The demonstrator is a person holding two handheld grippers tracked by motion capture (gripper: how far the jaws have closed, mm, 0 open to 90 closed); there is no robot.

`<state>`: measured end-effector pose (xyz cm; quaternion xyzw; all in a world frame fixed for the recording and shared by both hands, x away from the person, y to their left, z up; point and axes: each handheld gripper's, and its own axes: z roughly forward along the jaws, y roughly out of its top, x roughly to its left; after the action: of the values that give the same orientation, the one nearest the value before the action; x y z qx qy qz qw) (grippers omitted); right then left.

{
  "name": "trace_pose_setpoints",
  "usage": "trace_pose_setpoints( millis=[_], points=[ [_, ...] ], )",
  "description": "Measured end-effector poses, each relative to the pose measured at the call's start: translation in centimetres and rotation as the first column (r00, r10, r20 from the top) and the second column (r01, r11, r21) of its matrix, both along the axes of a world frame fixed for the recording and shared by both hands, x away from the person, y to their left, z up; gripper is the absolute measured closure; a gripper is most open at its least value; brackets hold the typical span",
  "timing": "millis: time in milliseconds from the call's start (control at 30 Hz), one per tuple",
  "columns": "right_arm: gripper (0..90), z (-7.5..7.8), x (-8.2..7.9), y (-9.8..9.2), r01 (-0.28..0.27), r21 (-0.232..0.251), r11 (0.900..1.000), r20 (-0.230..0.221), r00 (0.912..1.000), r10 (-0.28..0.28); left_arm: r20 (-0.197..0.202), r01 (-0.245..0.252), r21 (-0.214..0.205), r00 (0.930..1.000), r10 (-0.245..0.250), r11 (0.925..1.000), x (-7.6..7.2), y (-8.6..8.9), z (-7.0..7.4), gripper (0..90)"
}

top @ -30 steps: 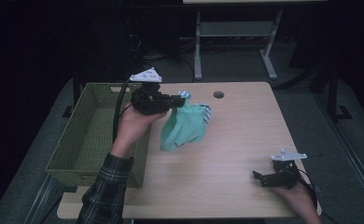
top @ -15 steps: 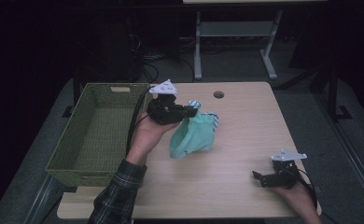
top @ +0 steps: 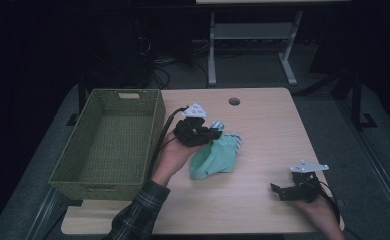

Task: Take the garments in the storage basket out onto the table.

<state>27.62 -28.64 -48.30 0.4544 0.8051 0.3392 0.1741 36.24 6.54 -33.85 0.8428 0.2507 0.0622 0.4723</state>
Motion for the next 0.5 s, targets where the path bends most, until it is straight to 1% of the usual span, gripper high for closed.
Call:
trace_pose_setpoints(
  millis=[100,200,233,333,500],
  points=[
    [2.7,0.0,0.0,0.0,-0.001,0.0,1.0,0.0,1.0,0.001,-0.012,0.004,0.005,0.9999,-0.004,1.0,-0.2,-0.5,-1.0,84.5],
    [2.7,0.0,0.0,0.0,-0.003,-0.001,1.0,0.0,1.0,0.003,-0.013,0.017,0.024,0.9998,-0.016,0.9996,-0.3,-0.9,-1.8,84.4],
    [2.7,0.0,0.0,0.0,-0.003,-0.001,1.0,-0.001,1.0,0.003,-0.02,0.019,0.026,0.9996,-0.018,0.9995,-0.4,-1.0,-2.1,84.4],
    [2.7,0.0,0.0,0.0,-0.004,-0.001,1.0,-0.001,1.0,0.004,-0.022,0.032,0.041,0.9993,-0.032,0.9986,-0.5,-1.2,-3.0,84.4],
    [2.7,0.0,0.0,0.0,-0.005,-0.002,1.0,-0.001,1.0,0.005,-0.037,0.048,0.064,0.9982,-0.046,0.9967,-0.6,-1.7,-4.3,84.4]
  ],
)
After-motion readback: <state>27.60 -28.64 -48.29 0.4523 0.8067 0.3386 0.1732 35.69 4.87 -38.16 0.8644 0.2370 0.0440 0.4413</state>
